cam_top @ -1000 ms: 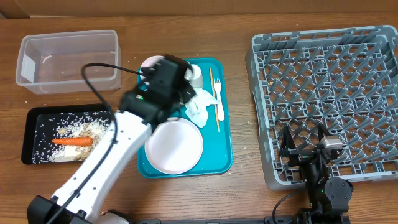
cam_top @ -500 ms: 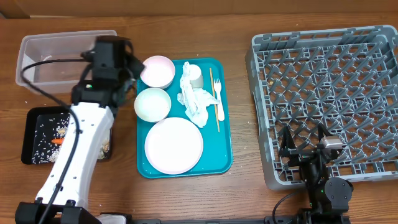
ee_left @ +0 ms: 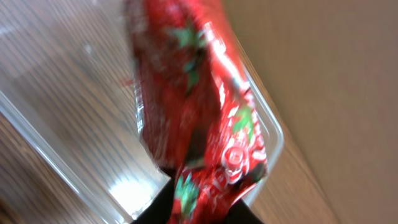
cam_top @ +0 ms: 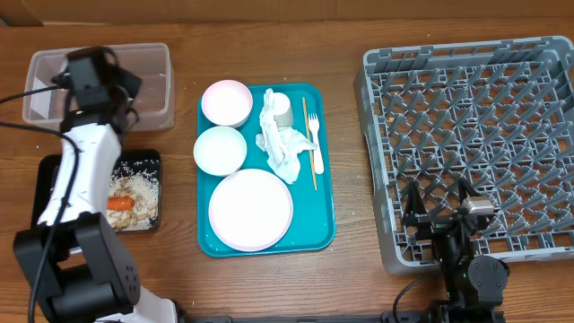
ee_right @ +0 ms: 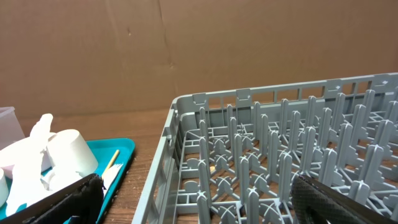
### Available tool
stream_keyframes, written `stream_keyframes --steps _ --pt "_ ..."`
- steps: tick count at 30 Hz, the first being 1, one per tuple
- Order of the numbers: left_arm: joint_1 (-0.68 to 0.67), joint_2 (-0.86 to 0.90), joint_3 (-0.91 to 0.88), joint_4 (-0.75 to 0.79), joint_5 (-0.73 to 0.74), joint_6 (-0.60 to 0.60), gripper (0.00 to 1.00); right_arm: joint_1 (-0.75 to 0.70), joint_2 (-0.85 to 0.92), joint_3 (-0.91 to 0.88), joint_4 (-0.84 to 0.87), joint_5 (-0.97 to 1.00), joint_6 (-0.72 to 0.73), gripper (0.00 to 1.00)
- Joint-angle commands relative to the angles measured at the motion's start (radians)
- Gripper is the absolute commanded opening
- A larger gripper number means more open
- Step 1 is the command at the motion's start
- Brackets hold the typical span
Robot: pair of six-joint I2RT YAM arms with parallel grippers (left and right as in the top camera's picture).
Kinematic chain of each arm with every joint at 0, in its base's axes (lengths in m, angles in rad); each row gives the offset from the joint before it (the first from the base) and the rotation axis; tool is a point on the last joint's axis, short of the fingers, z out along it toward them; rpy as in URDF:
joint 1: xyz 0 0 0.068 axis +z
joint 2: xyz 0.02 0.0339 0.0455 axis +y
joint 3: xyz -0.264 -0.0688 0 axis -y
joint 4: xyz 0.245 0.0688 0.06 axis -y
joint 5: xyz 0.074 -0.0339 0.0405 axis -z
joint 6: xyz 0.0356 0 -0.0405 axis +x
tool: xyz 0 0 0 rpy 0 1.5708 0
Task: Sort waste into correct bins and load items into the dishwasher rack
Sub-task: 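Carry the red wrapper left and drop it into the clear bin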
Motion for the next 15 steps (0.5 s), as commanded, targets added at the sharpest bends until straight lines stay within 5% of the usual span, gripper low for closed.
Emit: stream_keyframes --steps 1,2,15 --pt "0.079 0.013 0.014 0.005 0.119 0.071 0.83 -0.002 -0.007 -0.01 0.004 0.006 0.003 1.0" --pt "0.087 0.013 0.014 0.004 0.129 0.09 1.0 -0.002 -0.007 -0.01 0.004 0.006 0.003 1.0" --pt "0.087 -0.161 0.116 -0.264 0.544 0.136 1.0 -0.002 -0.007 -0.01 0.004 0.006 0.003 1.0"
